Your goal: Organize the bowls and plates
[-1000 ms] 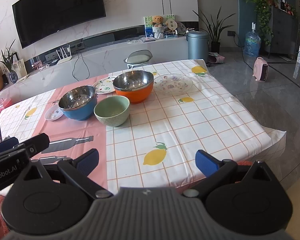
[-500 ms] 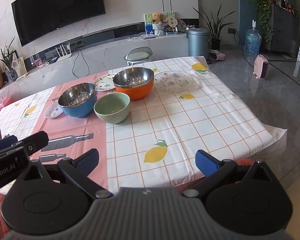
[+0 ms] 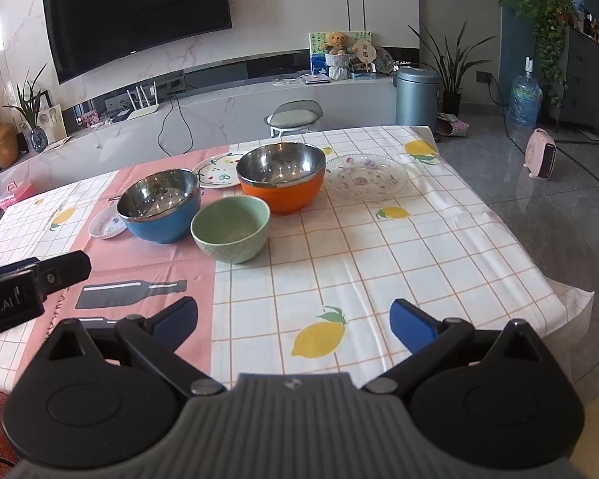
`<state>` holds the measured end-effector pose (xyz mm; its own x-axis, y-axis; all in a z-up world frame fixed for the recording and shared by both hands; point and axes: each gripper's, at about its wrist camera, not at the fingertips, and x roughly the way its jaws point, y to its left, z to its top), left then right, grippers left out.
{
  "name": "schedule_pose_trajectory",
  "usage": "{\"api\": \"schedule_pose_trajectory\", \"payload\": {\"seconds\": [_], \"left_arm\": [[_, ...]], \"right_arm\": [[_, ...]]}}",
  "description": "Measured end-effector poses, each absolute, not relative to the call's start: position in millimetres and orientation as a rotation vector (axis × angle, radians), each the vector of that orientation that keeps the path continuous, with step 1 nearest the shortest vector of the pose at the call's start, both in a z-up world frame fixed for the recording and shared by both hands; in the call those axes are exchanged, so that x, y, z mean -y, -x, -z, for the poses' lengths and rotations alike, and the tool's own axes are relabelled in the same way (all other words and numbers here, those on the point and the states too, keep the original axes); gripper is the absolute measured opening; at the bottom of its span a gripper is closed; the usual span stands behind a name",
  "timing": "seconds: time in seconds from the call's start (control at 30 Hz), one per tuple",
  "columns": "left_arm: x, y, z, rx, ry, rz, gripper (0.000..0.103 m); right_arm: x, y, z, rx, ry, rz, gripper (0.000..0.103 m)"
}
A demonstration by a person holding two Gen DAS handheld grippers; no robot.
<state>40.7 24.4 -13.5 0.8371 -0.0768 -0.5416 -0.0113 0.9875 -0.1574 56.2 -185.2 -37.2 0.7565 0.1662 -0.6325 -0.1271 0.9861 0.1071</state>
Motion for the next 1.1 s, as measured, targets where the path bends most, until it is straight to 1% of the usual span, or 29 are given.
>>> {"api": "schedule_pose_trajectory", "payload": {"seconds": [0.03,0.1,0.17,0.2,0.23,0.33,0.4,0.43,0.47,0.5,0.53,0.63,0.7,1.0,1.1], "left_arm": [[-27.4,-45.9,14.6,-0.584,0.176,0.042,0.068],[-31.9,-55.1,16.9,-0.596,0.197,0.045,0.063],[-35.9,-65.0,18.4,-0.603,0.202,0.037,0.062],[-38.2,-69.6,19.2,-0.607,0.203,0.030,0.060],[-41.7,-75.0,19.9,-0.612,0.210,0.024,0.059],[-55.3,-89.9,22.0,-0.631,0.252,-0.001,0.058],[-65.6,-100.6,21.3,-0.638,0.272,-0.023,0.055],[-70.2,-104.7,21.0,-0.639,0.278,-0.032,0.052],[-74.2,-110.3,20.0,-0.642,0.284,-0.042,0.051],[-77.6,-114.8,19.3,-0.645,0.291,-0.051,0.051],[-82.5,-119.9,19.3,-0.646,0.299,-0.059,0.051],[-93.5,-131.6,19.6,-0.647,0.323,-0.091,0.051],[-102.3,-140.0,21.0,-0.650,0.344,-0.106,0.052],[-140.1,-172.1,29.1,-0.661,0.492,-0.160,0.066],[-149.9,-180.4,33.1,-0.663,0.534,-0.181,0.070]], "right_arm": [[184.4,-61.6,38.2,-0.686,-0.061,-0.169,0.100],[182.1,-71.4,40.1,-0.660,-0.056,-0.175,0.100],[177.7,-83.0,42.3,-0.643,-0.034,-0.179,0.100],[175.7,-88.0,43.5,-0.638,-0.026,-0.184,0.099],[172.6,-94.9,44.6,-0.633,-0.017,-0.189,0.097],[163.0,-112.5,48.2,-0.624,0.005,-0.193,0.097],[154.8,-124.5,51.4,-0.628,0.017,-0.201,0.092],[150.4,-132.1,53.0,-0.634,0.015,-0.217,0.085],[146.3,-138.3,54.4,-0.640,0.006,-0.235,0.081],[141.6,-145.0,55.5,-0.646,-0.005,-0.254,0.081],[136.4,-151.2,56.1,-0.649,-0.013,-0.270,0.080],[117.5,-169.2,55.2,-0.646,0.008,-0.309,0.073],[105.4,-181.2,53.8,-0.639,0.029,-0.322,0.072],[70.7,-237.4,54.7,-0.703,0.017,-0.330,0.072],[62.1,-250.0,58.0,-0.725,-0.008,-0.340,0.072]]}}
